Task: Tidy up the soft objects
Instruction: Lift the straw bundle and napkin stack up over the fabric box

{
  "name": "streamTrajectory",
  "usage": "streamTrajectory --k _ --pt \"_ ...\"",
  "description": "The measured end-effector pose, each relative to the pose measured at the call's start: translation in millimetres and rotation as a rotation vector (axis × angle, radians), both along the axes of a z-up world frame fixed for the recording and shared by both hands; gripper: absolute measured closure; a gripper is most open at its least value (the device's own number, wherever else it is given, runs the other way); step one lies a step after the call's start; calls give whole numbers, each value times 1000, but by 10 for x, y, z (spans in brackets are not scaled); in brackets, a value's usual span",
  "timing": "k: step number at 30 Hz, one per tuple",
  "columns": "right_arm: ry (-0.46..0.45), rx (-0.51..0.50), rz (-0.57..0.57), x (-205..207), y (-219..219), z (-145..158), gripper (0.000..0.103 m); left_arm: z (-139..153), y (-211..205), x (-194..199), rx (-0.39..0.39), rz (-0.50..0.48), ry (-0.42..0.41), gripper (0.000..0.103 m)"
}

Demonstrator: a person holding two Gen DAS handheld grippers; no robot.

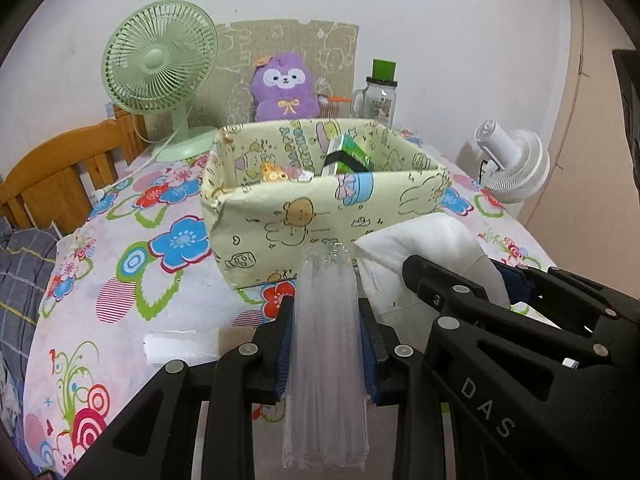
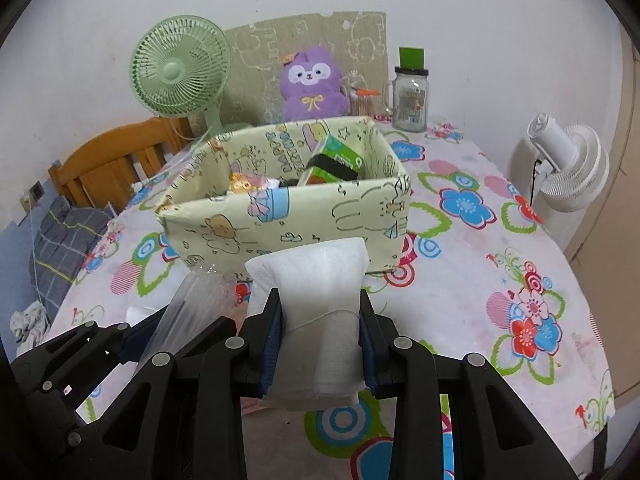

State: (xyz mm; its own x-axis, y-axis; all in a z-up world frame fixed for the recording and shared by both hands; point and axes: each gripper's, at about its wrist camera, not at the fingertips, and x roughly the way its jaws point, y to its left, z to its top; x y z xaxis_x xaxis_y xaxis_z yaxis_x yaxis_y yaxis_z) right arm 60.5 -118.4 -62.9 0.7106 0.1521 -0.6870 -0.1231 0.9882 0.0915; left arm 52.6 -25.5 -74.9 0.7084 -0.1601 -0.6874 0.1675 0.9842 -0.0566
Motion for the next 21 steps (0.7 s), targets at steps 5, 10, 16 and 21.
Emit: streamTrajectory --k 5,10,16,21 --pt "-16 3 1 -77 -21 113 66 109 -7 -84 -2 6 -19 74" --pt "-32 7 2 -158 -28 213 66 218 -16 -153 3 8 -33 74" --pt "-51 7 4 -236 -40 333 66 331 -28 -230 8 12 -53 74" --pt "-69 6 9 -285 -49 458 66 449 -53 -280 8 12 -71 74"
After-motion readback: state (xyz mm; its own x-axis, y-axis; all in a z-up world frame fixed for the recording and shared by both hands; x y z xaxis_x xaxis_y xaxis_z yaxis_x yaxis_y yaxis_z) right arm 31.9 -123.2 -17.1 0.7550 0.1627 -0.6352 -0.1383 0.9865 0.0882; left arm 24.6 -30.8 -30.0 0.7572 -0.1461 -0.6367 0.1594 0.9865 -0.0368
